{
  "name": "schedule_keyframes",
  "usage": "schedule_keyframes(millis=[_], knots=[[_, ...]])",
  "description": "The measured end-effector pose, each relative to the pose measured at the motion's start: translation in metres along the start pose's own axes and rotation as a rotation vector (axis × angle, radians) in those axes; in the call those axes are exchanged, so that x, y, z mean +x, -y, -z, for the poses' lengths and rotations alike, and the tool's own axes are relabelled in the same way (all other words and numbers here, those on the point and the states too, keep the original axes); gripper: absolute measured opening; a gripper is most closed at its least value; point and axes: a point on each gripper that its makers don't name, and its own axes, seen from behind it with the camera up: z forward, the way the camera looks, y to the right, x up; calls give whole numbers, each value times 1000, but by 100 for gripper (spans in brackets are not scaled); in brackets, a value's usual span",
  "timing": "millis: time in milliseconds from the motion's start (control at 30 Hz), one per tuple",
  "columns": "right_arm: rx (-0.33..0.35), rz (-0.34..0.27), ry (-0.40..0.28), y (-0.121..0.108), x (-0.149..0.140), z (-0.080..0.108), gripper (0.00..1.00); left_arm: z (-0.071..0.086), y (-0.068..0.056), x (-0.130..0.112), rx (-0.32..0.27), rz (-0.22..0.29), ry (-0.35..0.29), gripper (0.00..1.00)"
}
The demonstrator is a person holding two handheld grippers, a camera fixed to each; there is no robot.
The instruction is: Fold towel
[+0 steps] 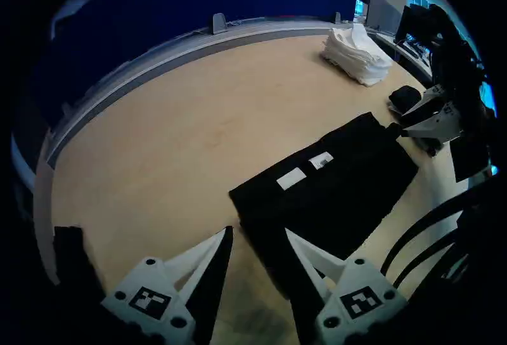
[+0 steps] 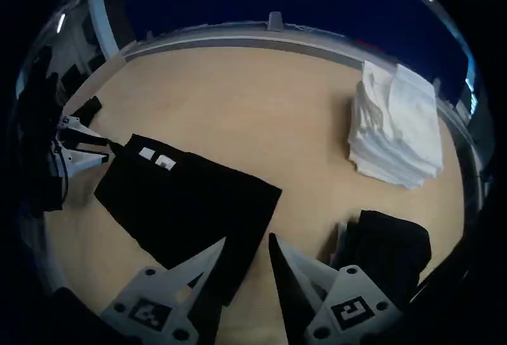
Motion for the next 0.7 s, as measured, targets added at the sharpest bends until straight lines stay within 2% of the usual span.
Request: schedule_keyframes(millis=[133, 200, 267, 367, 433, 600, 700], knots=[[-13, 7, -7, -2, 1, -1, 54, 2, 2, 1, 6, -2, -5, 73], [-22, 8, -14, -3, 3, -2, 61, 2, 2, 1, 6, -1, -6, 76], [-32, 7, -26, -5, 6, -2, 70, 3, 2, 0, 5, 1, -6, 77], [-43, 1, -40, -6, 10, 0, 88, 5, 3, 0, 6, 5, -9, 77], [-45, -1, -48, -7, 12, 1, 96, 6, 3, -1, 3, 9, -9, 77], [-46, 2, -64, -7, 17, 5, 98, 9, 3, -2, -1, 16, -13, 77], [-48, 6, -64, -7, 17, 7, 98, 10, 2, -2, -4, 19, -15, 80]])
